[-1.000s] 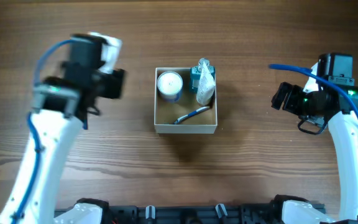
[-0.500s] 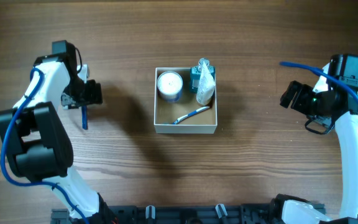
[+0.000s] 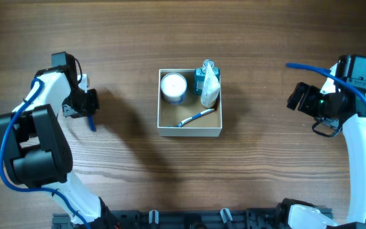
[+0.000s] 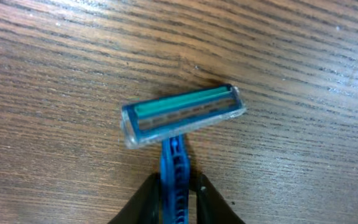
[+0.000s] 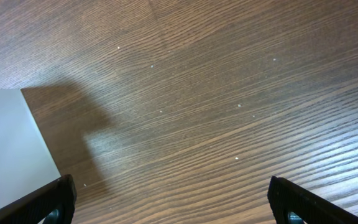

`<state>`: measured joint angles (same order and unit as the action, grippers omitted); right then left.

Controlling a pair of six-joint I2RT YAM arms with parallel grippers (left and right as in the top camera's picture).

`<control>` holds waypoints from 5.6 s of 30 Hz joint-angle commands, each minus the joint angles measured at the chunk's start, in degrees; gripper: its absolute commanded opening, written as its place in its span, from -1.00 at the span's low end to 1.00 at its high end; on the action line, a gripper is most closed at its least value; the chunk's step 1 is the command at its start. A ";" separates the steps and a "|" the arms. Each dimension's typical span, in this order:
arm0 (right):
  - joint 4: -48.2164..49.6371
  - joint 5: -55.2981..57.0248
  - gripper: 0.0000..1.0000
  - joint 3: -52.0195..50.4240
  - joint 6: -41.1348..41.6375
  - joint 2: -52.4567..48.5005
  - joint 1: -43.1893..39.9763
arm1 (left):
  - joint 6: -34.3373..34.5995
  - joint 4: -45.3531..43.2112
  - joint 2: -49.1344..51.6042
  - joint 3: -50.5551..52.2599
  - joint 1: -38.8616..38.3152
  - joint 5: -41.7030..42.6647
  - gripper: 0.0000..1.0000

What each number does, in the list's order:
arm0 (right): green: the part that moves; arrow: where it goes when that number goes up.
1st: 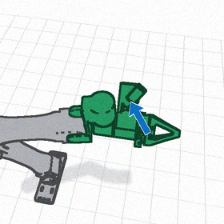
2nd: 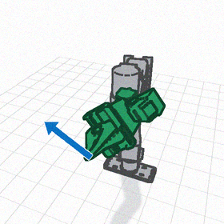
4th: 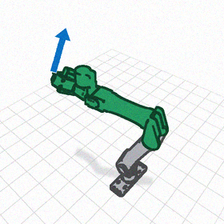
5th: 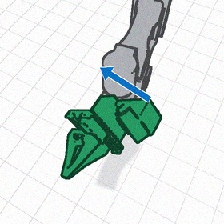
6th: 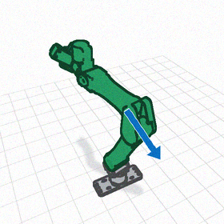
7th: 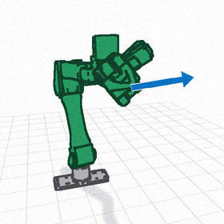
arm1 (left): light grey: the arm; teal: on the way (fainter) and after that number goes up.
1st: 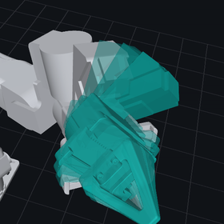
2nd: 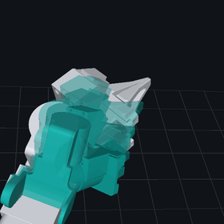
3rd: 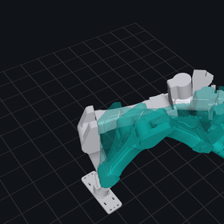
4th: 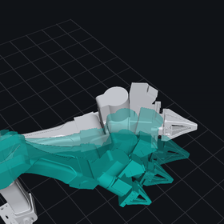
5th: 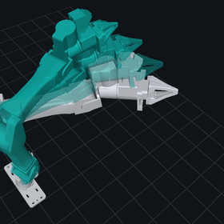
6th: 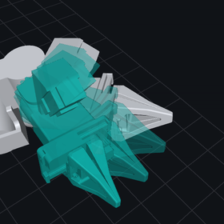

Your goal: Pack container

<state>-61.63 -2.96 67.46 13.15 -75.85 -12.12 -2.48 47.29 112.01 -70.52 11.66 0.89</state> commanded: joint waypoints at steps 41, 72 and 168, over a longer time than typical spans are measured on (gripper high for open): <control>-0.52 0.94 0.99 -0.46 -0.04 -0.33 -0.17 | -4.50 2.43 -24.52 -6.10 -11.34 -4.70 0.40; -0.59 0.98 1.00 -0.46 -0.11 -0.33 -0.17 | -3.04 -1.42 3.30 -5.68 16.52 7.87 -0.88; 61.77 -0.94 0.99 -67.17 -7.80 75.56 13.27 | 7.48 -2.47 -81.79 30.23 -10.75 9.09 1.00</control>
<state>-0.03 -2.15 0.36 4.03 -0.89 1.30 4.03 44.97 30.46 -40.71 0.56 8.95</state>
